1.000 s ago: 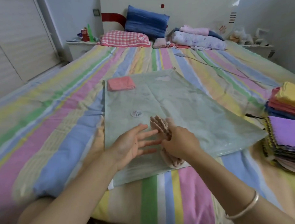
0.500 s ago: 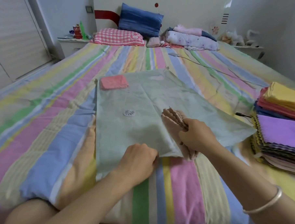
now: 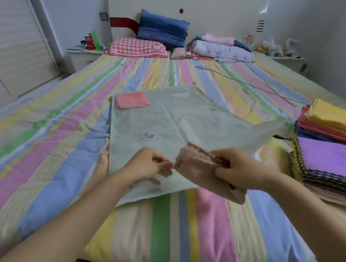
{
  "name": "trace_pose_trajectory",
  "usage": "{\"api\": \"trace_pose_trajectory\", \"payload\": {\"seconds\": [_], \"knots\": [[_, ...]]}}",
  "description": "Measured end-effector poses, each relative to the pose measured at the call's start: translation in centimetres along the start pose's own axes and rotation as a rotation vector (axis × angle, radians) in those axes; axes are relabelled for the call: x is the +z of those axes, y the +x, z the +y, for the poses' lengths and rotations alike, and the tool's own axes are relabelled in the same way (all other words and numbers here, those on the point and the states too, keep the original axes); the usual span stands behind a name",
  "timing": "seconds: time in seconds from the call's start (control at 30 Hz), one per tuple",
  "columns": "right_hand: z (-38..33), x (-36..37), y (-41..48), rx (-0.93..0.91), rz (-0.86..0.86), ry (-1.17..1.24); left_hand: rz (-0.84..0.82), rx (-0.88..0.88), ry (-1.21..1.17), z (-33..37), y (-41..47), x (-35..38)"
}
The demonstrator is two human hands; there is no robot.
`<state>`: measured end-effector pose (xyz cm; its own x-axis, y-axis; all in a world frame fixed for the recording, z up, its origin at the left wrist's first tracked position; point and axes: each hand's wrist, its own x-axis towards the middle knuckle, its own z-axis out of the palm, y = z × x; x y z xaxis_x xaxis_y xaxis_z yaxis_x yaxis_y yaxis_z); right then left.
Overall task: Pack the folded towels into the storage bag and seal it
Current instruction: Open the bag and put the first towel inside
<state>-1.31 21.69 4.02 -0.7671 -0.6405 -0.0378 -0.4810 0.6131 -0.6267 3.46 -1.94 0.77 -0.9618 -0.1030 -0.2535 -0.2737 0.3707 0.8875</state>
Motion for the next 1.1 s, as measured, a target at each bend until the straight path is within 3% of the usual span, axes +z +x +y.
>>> {"api": "trace_pose_trajectory", "payload": {"seconds": [0.07,0.17,0.23,0.3,0.37,0.5,0.53,0.6,0.7,0.77,0.83,0.93,1.03,1.1], "knots": [[0.6,0.6,0.6,0.028,-0.011,-0.247,0.127,0.135,0.074,0.6,0.1,-0.1],[0.4,1.3,1.9,0.152,0.042,-0.325,0.326,0.434,0.387,2.3,-0.7,-0.3],[-0.3,1.3,3.3,0.289,0.079,-0.124,0.401,0.585,0.508,3.9,-1.7,0.0],[-0.7,1.3,5.2,0.403,0.051,0.233,0.388,0.651,0.502,5.5,-2.6,0.2],[-0.8,1.7,7.3,0.452,-0.016,0.435,0.299,0.654,0.385,6.7,-3.3,0.3],[-0.7,3.1,11.5,0.298,0.020,0.612,-0.011,0.473,-0.101,8.2,-3.9,-1.1],[-0.9,3.5,12.5,0.272,0.068,0.707,-0.046,0.411,-0.188,8.1,-3.6,-1.7],[-2.0,4.6,14.1,0.195,0.137,0.720,0.044,0.334,-0.275,6.8,-1.9,-3.3],[-3.0,6.2,16.7,0.150,0.194,0.634,0.395,0.326,-0.099,2.2,2.5,-6.4],[-3.6,6.7,18.1,0.121,0.161,0.633,0.499,0.328,0.113,-0.8,5.3,-8.3],[-4.0,6.9,19.0,0.097,0.119,0.636,0.508,0.353,0.207,-2.9,7.4,-9.6],[-4.2,7.3,20.6,0.060,0.049,0.700,0.427,0.427,0.143,-3.3,10.0,-11.3],[-4.3,7.5,22.2,-0.078,0.031,0.444,0.247,0.397,-0.062,-2.6,12.2,-12.6],[-4.0,7.6,23.7,-0.222,0.023,0.207,0.251,0.436,0.034,-2.9,13.8,-13.2]]}}
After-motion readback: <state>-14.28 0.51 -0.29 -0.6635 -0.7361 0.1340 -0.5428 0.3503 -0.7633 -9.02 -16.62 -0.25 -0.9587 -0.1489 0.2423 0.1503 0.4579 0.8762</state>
